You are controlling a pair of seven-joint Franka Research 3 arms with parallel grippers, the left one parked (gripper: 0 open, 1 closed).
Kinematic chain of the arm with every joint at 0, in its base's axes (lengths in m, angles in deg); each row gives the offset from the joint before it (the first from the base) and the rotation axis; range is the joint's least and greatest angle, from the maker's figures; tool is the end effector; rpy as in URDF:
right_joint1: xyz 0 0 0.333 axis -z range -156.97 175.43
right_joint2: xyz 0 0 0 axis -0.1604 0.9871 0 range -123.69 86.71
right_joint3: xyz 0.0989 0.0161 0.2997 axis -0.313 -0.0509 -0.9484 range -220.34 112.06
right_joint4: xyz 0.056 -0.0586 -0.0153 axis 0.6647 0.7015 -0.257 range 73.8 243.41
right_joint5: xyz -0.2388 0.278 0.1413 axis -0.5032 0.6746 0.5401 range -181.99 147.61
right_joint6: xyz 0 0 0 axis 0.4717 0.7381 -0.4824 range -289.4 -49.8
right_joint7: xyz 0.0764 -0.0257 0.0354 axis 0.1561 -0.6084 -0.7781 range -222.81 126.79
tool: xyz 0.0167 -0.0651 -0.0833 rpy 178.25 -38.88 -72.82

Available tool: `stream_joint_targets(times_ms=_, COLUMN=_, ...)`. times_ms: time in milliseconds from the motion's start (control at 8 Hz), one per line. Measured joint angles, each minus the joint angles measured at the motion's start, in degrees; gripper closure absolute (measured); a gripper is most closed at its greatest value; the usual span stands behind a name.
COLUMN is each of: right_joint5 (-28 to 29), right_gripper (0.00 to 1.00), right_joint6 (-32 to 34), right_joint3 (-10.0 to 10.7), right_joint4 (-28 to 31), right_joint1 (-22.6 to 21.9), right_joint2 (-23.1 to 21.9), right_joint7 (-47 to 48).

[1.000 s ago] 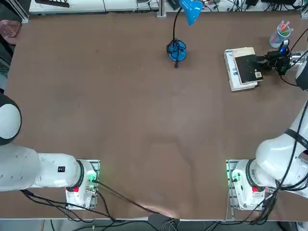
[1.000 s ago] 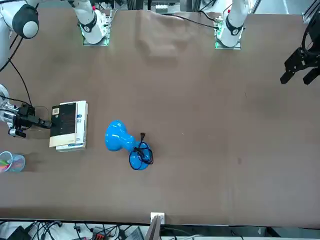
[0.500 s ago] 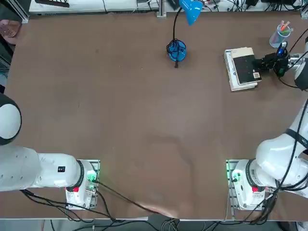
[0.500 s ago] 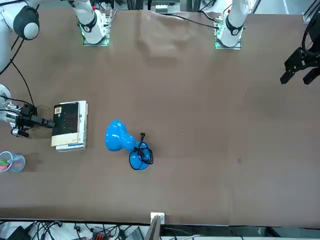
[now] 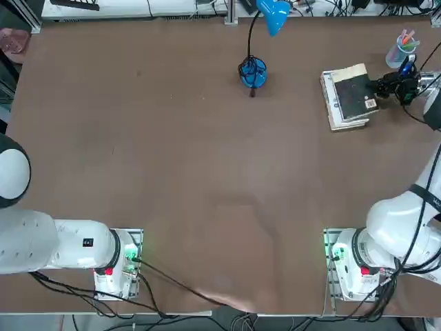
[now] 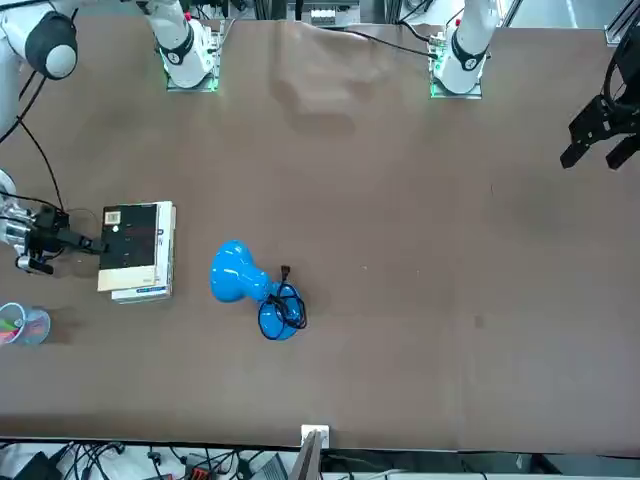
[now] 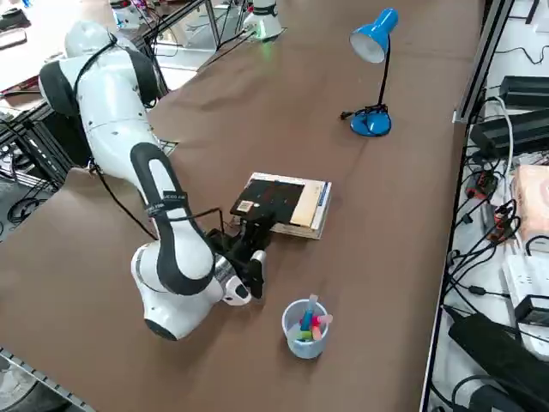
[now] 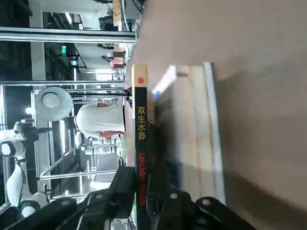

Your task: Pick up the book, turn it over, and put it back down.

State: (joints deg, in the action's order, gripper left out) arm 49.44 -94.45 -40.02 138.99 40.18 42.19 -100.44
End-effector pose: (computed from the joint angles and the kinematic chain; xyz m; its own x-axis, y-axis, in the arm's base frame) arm 0.5659 -0.3405 0.1348 0.9928 -0.1196 -0.0115 -0.0387 -0.2272 -0.9731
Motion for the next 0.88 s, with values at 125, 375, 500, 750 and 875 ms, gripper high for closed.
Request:
stream_joint_targets(times_ms=125, right_joint5=-0.30, right_gripper=0.88, right_joint6=1.12, right_joint3=0.24, right_joint4=-2.74, right_joint1=0.38, right_joint2=-0.48, right_joint7=1.49)
stream_joint_targets(times_ms=375, right_joint5=-4.76, right_gripper=0.88, right_joint6=1.49, right_joint3=0.59, right_joint4=-6.27, right_joint1=0.54, right_joint2=-3.75, right_joint7=3.52)
stream_joint_targets(times_ms=500, right_joint5=-8.95, right_gripper=0.89, right_joint6=0.95, right_joint3=0.54, right_joint4=-7.40, right_joint1=0.14, right_joint2=-6.81, right_joint7=4.63)
stream_joint_targets(times_ms=750, right_joint5=-20.61, right_gripper=0.89, right_joint6=-2.67, right_joint3=0.16, right_joint4=-8.38, right_joint1=-3.10, right_joint2=-14.72, right_joint7=7.45)
stream_joint_targets(times_ms=875, right_joint5=-28.31, right_gripper=0.89, right_joint6=-5.55, right_joint3=-0.05, right_joint4=-8.50, right_joint1=-6.42, right_joint2=-18.61, right_joint7=7.99)
